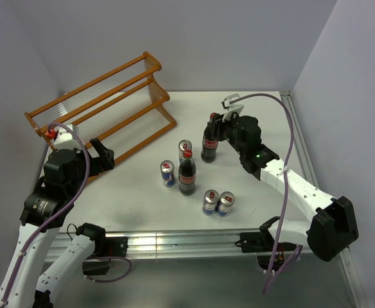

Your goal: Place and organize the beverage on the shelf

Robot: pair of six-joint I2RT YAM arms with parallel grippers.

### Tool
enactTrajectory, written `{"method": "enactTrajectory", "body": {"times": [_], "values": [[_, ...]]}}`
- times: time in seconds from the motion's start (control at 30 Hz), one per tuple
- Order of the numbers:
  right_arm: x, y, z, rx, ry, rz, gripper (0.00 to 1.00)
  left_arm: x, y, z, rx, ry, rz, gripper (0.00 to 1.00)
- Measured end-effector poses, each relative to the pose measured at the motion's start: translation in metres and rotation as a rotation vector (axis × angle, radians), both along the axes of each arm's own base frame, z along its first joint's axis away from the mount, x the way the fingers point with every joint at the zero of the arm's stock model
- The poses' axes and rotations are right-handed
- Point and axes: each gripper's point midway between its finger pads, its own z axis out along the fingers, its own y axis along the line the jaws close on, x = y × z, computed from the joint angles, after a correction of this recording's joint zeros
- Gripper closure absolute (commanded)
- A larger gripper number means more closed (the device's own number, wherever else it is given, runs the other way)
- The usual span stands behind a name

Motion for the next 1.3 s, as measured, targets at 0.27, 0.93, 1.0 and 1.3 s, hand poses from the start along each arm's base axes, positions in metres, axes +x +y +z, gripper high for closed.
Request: {"method": "enactTrajectory", "body": {"times": [0.27, 0.93, 1.0, 1.3], "values": [[0.010, 0.009, -0.001, -0.014, -0.014, 0.035, 0.67, 0.002, -0.004, -0.006, 0.007, 0.027, -0.021, 0.01], [0.012, 0.029, 0.004, -0.033, -0.025, 0.145, 1.00, 0.029, -0.032, 0.016, -0.023, 0.035, -0.118, 0.01], [0.015, 0.032, 0.005, -0.035, -0.018, 0.151, 1.00, 0.036, -0.037, 0.023, -0.031, 0.016, -0.138, 0.01], [0.023, 0.040, 0.017, -0.043, 0.016, 0.171, 1.00, 0.057, -0.062, 0.040, -0.046, -0.050, -0.243, 0.00]]}}
